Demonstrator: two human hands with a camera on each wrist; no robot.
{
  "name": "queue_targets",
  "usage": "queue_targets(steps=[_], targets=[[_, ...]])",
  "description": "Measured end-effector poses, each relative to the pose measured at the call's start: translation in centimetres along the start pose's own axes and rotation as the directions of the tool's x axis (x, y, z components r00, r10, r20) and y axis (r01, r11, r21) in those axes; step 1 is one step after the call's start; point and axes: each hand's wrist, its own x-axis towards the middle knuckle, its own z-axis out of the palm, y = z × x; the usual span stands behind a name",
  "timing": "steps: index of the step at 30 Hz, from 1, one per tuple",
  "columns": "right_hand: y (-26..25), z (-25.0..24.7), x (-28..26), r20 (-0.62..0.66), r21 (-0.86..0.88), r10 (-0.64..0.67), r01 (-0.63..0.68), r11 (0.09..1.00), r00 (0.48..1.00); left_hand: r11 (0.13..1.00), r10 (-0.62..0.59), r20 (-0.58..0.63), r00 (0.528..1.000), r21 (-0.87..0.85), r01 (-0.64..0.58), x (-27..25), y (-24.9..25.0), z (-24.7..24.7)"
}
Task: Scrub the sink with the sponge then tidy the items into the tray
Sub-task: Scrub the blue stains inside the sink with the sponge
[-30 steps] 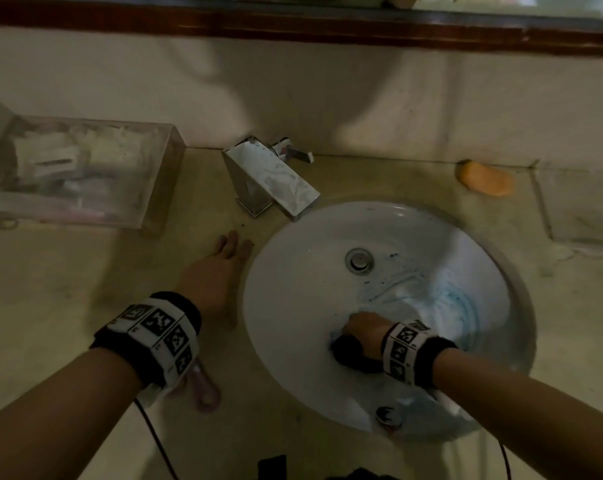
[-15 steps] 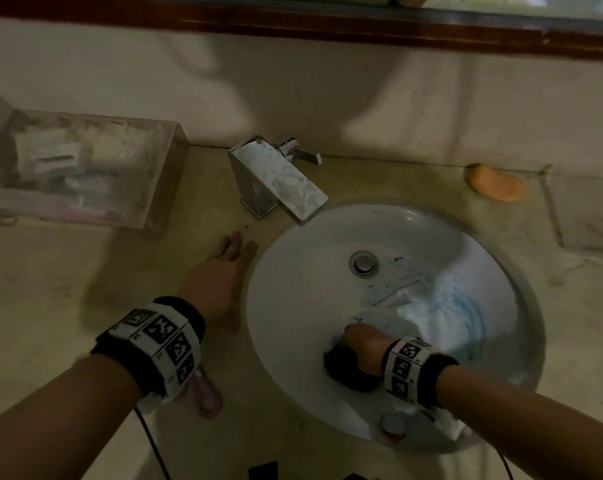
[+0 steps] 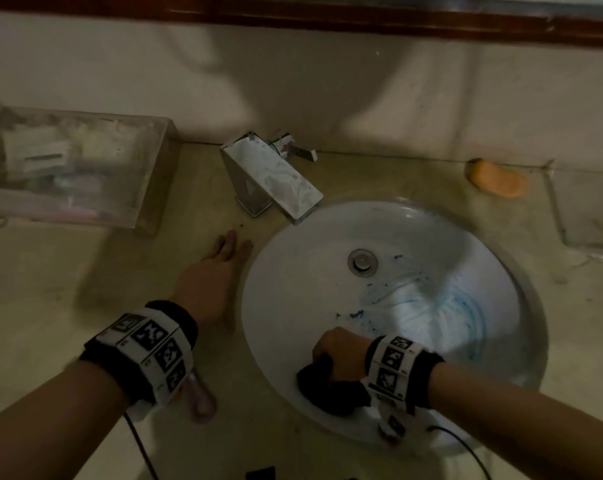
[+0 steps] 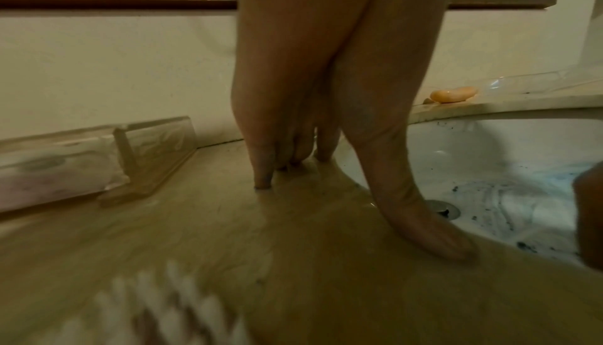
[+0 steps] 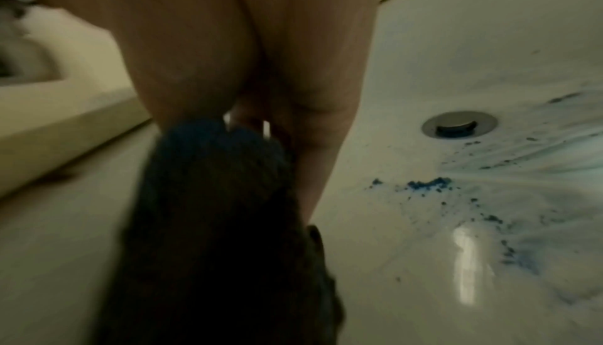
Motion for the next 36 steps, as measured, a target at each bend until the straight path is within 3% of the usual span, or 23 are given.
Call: queue_targets(steps=[5, 10, 15, 21, 24, 26, 30, 36], targets=[[1.3, -1.0, 2.4, -0.181, 0.026, 0.116, -0.113, 0.993, 0.977, 1.0, 0.003, -0.008, 1.0, -0.014, -0.003, -0.2, 0.0, -0.1], [3.4, -3.5, 3.0, -0.383, 0.077, 0.3, -0.293, 0.953, 0.874, 1.0, 0.0, -0.023, 1.0, -0.027, 0.0, -0.4, 0.1, -0.1], [3.4, -5.0, 2.6, -0.38, 0.192, 0.344, -0.291, 0.937, 0.859, 0.999, -0.002, -0.034, 0.999, -0.037, 0.001, -0.5, 0.0, 0.0], [-1.8, -3.8, 4.9, -0.399, 0.301, 0.181, -0.058, 0.952, 0.899, 0.996, 0.012, -0.08, 0.997, -0.087, -0.019, -0.3, -0.1, 0.1], [-2.9, -3.5, 6.3, -0.368, 0.306, 0.192, -0.076, 0.949, 0.91, 0.998, 0.016, -0.084, 0.996, -0.066, -0.021, -0.3, -0.3, 0.3], [-2.2, -4.1, 6.5, -0.381, 0.322, 0.257, -0.133, 0.937, 0.888, 0.998, 0.018, -0.088, 0.996, -0.06, -0.023, -0.3, -0.4, 0.4], [0.2, -5.8, 5.9, -0.437, 0.383, 0.42, -0.259, 0.887, 0.795, 0.996, 0.025, -0.075, 0.997, -0.079, -0.031, -0.3, -0.5, 0.3], [3.5, -7.0, 3.8, -0.49, 0.329, 0.495, -0.374, 0.867, 0.717, 0.995, 0.027, -0.082, 0.996, -0.095, -0.035, -0.3, -0.4, 0.3]])
